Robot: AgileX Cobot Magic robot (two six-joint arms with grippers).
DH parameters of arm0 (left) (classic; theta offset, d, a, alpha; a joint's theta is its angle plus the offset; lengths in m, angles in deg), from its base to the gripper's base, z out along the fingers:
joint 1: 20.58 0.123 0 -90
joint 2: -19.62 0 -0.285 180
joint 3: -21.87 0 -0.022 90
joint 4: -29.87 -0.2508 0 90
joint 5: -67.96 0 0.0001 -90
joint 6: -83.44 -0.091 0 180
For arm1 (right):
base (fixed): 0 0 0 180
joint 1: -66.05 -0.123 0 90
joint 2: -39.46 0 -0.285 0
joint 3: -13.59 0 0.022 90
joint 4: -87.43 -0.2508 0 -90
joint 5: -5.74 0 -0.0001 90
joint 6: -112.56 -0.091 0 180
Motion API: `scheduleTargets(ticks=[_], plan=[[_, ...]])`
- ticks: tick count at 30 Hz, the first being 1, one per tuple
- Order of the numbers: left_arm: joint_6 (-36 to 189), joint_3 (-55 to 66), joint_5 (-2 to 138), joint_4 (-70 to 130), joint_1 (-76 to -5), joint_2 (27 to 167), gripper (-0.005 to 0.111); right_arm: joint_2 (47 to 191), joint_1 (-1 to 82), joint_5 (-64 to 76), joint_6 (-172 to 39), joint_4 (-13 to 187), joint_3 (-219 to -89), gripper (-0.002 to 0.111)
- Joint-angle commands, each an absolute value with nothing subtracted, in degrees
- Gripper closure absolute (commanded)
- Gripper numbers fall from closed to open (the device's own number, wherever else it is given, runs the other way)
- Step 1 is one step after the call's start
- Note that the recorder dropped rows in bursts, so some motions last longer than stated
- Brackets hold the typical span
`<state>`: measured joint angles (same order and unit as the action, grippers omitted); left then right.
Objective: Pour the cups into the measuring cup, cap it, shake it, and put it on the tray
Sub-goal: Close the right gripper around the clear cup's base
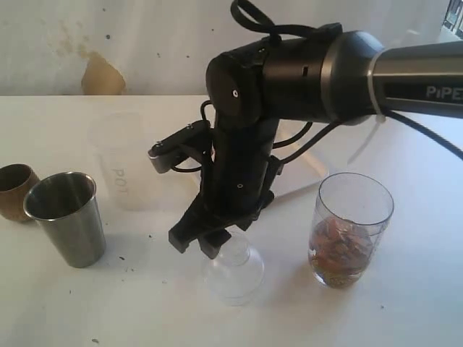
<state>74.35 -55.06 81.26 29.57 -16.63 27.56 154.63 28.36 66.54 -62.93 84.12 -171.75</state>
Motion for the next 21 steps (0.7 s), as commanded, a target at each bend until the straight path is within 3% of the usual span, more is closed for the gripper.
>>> scheduleTargets(ticks=[1, 21], plan=[[74.48, -55.35, 81.28, 29.42, -16.84, 27.41, 0.107, 156.76, 28.38, 67.65, -64.85, 85.97, -171.82, 0.051], [74.48, -55.35, 81.28, 29.42, -16.84, 27.41, 0.107, 158.26, 28.38, 67.47, -65.11, 85.79, -171.82, 0.056]])
